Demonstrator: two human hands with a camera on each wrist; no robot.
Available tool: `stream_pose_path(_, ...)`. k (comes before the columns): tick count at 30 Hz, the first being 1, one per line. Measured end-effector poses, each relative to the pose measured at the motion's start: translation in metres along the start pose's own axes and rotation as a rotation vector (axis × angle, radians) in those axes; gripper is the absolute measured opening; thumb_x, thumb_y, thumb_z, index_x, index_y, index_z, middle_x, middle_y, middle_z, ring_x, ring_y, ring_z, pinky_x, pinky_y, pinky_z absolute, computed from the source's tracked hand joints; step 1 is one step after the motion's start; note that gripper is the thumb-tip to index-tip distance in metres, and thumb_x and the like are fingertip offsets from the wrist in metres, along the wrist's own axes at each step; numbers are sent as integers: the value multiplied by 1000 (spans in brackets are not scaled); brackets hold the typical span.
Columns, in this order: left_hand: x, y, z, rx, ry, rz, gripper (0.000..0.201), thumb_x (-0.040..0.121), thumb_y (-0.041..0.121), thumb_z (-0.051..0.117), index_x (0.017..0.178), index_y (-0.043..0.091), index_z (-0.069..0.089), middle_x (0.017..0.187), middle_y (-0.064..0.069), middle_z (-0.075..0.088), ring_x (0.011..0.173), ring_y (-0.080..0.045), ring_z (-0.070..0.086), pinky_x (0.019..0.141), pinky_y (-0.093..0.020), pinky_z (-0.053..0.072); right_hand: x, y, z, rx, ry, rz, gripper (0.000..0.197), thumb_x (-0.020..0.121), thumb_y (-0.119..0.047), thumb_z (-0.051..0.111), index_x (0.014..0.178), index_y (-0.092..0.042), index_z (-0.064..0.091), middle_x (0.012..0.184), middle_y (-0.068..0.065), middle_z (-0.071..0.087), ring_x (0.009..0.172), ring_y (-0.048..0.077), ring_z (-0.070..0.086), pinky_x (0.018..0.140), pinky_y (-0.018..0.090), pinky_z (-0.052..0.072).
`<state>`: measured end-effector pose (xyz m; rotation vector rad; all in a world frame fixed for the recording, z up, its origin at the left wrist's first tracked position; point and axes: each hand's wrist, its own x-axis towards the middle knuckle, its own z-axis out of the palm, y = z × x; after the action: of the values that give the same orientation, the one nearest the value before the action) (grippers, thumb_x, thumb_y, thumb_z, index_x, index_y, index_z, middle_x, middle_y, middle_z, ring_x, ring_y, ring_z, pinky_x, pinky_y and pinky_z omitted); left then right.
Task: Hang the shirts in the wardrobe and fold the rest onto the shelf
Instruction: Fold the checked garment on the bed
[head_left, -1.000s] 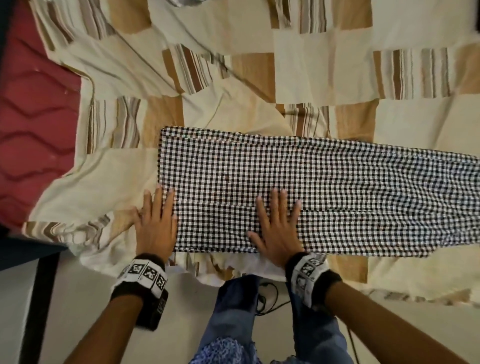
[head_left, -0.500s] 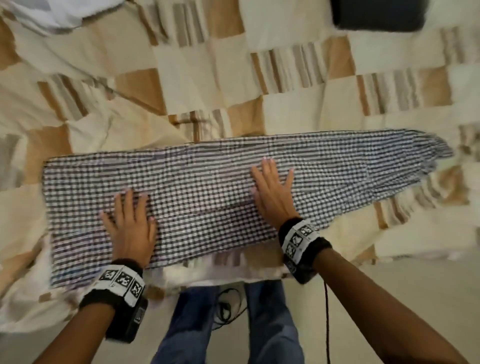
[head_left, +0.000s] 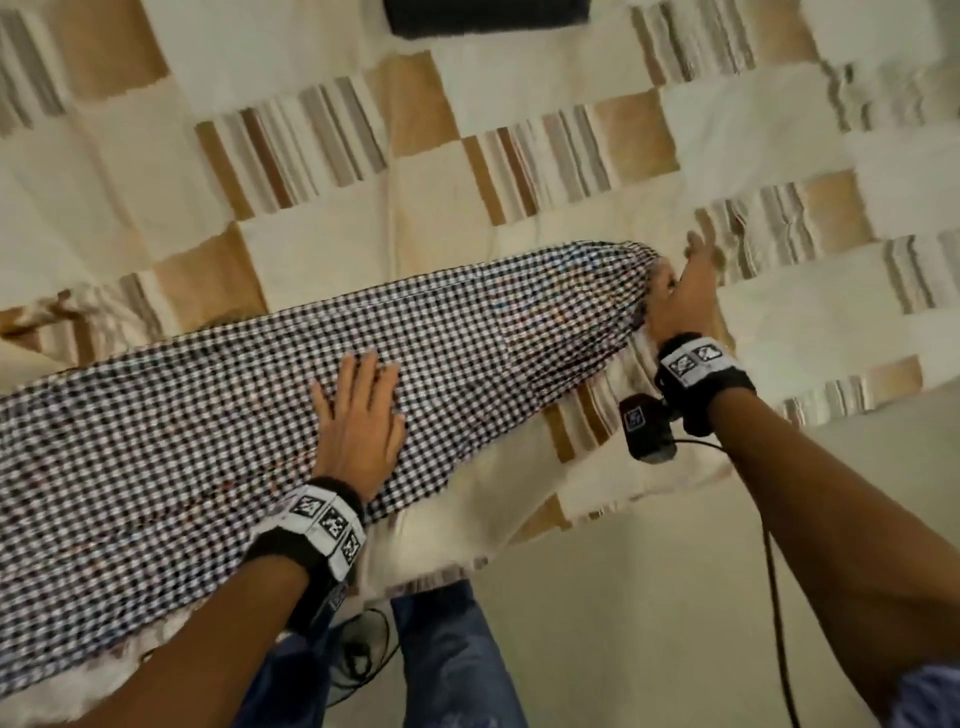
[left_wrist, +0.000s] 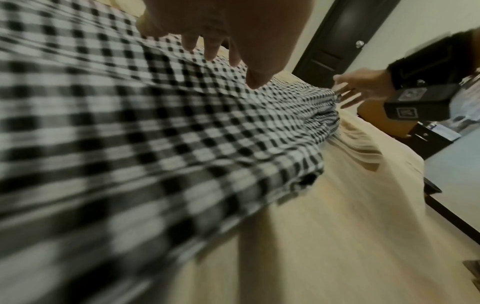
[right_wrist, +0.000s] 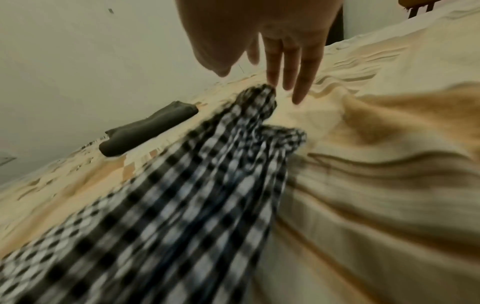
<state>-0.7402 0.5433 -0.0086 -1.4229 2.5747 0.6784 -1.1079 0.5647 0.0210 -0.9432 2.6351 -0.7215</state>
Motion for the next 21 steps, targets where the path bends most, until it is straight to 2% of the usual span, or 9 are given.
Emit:
stream_pose_path(2,14,20,6,36,-23,46,51,89,28,41,135,7,46,144,-18,41,135,-38,34,105,-64,13,27,12,-6,-68,-111,102,56,97,-44,37,135,-3,43,133,19,51,120,32,50,101,43,40)
stream_pose_path(4,24,35,11,38,-59,71,55,88,32,34,137,8,45,145,-18,39,136,-38,32,106,-63,12,47,15,-12,-161,-331,195,64,97,-53,33,122,1,55,123,22,58,112,36,55,97,43,43)
stream_pose_path(6,29,43,17,61,-80,87,57,88,33,35,139,9,41,147,-18,36,137,-38,29,106,-64,13,58,12,-17,-105,-527,234,66,98,-52,33,115,7,58,113,22,61,103,36,59,89,46,49)
stream_pose_path(8,31,47,22,82,-84,96,58,89,33,42,141,9,38,148,-19,33,138,-39,26,105,-64,11,63,10,-22,28,-647,285,59,98,-47,37,119,5,55,109,17,59,96,30,59,74,38,53)
stream_pose_path(10,31,47,25,96,-89,97,59,90,32,50,142,9,36,149,-20,31,138,-40,26,105,-64,11,67,10,-27,124,-723,334,55,97,-44,43,122,3,54,110,15,59,96,26,58,68,29,52)
stream_pose_path(14,31,41,27,149,-154,122,66,89,45,27,145,10,27,150,-20,29,138,-40,25,104,-64,13,67,18,-31,241,-751,404,52,89,-43,59,122,-3,58,120,11,62,108,25,59,77,29,51)
stream_pose_path(18,32,35,26,54,-146,136,69,87,52,14,147,18,7,154,-7,2,143,-28,-1,110,-54,-6,59,13,-33,324,-792,408,46,90,-38,57,123,-6,52,123,9,59,103,19,58,77,28,48)
stream_pose_path(19,31,34,24,18,-137,138,70,86,52,11,148,19,8,154,-4,-1,143,-24,-5,110,-51,-9,58,11,-35,343,-823,404,44,92,-35,55,124,-5,51,125,10,58,103,20,57,80,29,48)
stream_pose_path(21,29,31,19,-55,-115,160,68,88,47,12,148,18,20,156,-5,10,144,-24,3,113,-48,-5,56,7,-42,342,-871,379,35,91,-28,56,119,-8,53,124,11,59,107,23,56,93,37,45)
